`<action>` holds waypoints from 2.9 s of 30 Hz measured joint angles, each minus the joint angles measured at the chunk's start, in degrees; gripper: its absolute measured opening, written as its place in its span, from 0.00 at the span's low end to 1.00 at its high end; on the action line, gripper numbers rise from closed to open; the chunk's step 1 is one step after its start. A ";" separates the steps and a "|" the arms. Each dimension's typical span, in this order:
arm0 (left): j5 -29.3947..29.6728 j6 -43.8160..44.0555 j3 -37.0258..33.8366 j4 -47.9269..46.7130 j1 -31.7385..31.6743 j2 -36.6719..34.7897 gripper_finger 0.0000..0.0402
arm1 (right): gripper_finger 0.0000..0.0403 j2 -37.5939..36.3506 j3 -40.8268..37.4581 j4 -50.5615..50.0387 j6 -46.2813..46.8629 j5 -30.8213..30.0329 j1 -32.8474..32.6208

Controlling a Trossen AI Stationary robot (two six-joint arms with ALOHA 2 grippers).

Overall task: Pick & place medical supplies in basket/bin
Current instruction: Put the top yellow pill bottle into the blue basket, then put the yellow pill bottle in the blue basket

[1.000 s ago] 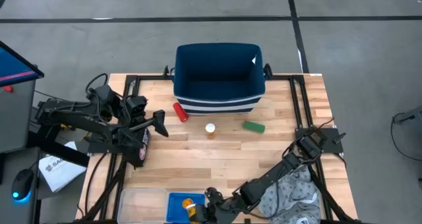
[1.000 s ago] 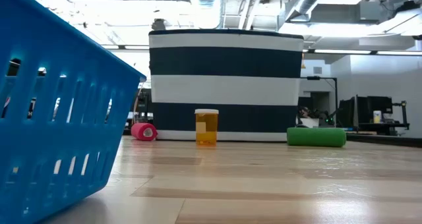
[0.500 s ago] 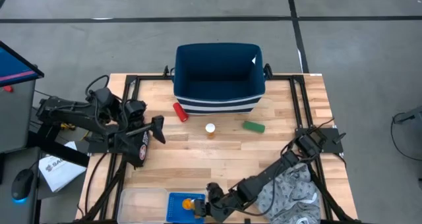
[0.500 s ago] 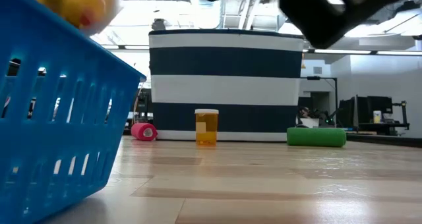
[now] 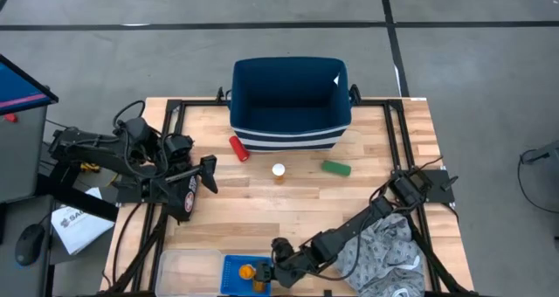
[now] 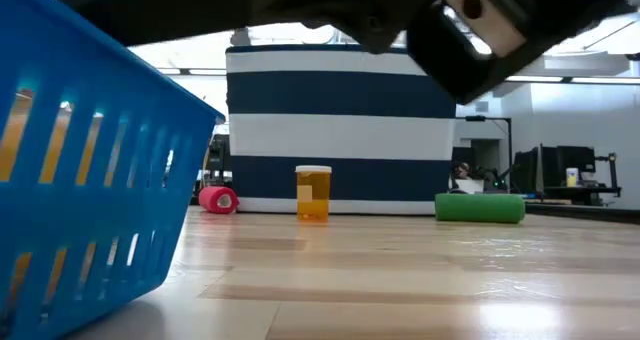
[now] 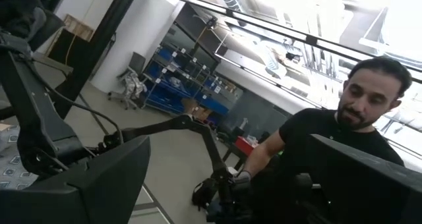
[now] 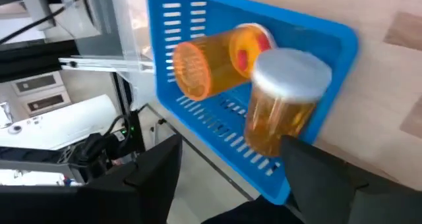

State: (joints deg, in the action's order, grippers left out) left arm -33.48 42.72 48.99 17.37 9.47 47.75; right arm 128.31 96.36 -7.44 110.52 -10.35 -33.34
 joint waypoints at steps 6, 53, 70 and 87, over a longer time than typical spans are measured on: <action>0.00 0.08 0.00 0.02 0.00 0.00 1.00 | 0.64 -0.10 0.00 0.60 -2.76 -2.04 1.28; -0.89 9.86 0.00 7.67 8.84 -0.50 1.00 | 0.94 -10.93 -0.51 -40.45 -21.19 -9.42 30.32; 0.98 9.89 0.00 9.55 8.72 -0.46 1.00 | 0.92 -7.31 -1.02 -35.68 -24.86 -7.82 33.12; 1.98 10.23 0.00 9.60 8.72 -0.45 1.00 | 0.87 -4.12 -1.18 -35.92 -26.54 -1.96 32.55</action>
State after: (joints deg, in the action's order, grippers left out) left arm -31.50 52.95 48.99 26.97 18.20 47.29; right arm 124.19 95.18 -43.36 83.99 -12.31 -0.79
